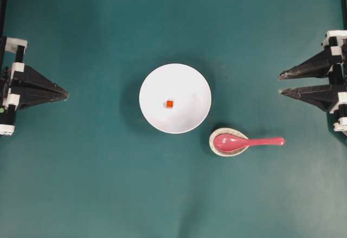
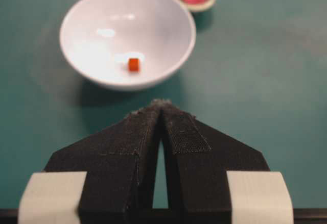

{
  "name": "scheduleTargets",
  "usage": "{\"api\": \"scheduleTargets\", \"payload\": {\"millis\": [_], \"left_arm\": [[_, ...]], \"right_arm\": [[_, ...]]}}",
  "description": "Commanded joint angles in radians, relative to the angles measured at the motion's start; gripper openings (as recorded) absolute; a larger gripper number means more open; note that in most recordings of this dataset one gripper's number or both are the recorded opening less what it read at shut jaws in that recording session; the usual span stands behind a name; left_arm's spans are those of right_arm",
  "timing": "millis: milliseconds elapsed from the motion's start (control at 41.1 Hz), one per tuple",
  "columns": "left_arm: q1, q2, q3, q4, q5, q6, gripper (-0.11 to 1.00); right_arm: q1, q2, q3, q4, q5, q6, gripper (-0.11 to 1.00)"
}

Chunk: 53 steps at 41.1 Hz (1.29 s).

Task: Grip the spoon and scoop the red block from the bowl with right arm.
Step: 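Move the right gripper toward the pink spoon handle in the spoon rest, then lower the right gripper around the pink spoon handle and close it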

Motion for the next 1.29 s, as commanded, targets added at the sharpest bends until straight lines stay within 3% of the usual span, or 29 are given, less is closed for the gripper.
{"api": "scheduleTargets", "payload": {"millis": [0, 292, 511, 779, 973, 1265], "left_arm": [[-0.003, 0.006, -0.029, 0.003, 0.006, 0.002, 0.00], [0.005, 0.008, -0.028, 0.003, 0.018, 0.002, 0.00], [0.038, 0.006, -0.029, 0.003, 0.035, 0.002, 0.00], [0.049, 0.008, -0.028, 0.005, 0.061, 0.009, 0.00], [0.049, 0.008, -0.028, 0.003, 0.064, 0.011, 0.00], [0.048, 0.008, -0.028, 0.005, 0.064, 0.015, 0.00]], "right_arm": [[0.015, 0.008, -0.015, 0.003, -0.017, 0.002, 0.43], [0.066, 0.017, 0.058, 0.028, -0.120, 0.005, 0.42], [0.123, 0.072, 0.132, 0.071, -0.299, 0.005, 0.42], [0.189, 0.238, 0.202, 0.147, -0.505, 0.005, 0.43], [0.267, 0.359, 0.239, 0.232, -0.623, 0.005, 0.42], [0.362, 0.469, 0.282, 0.348, -0.738, 0.003, 0.42]]}}
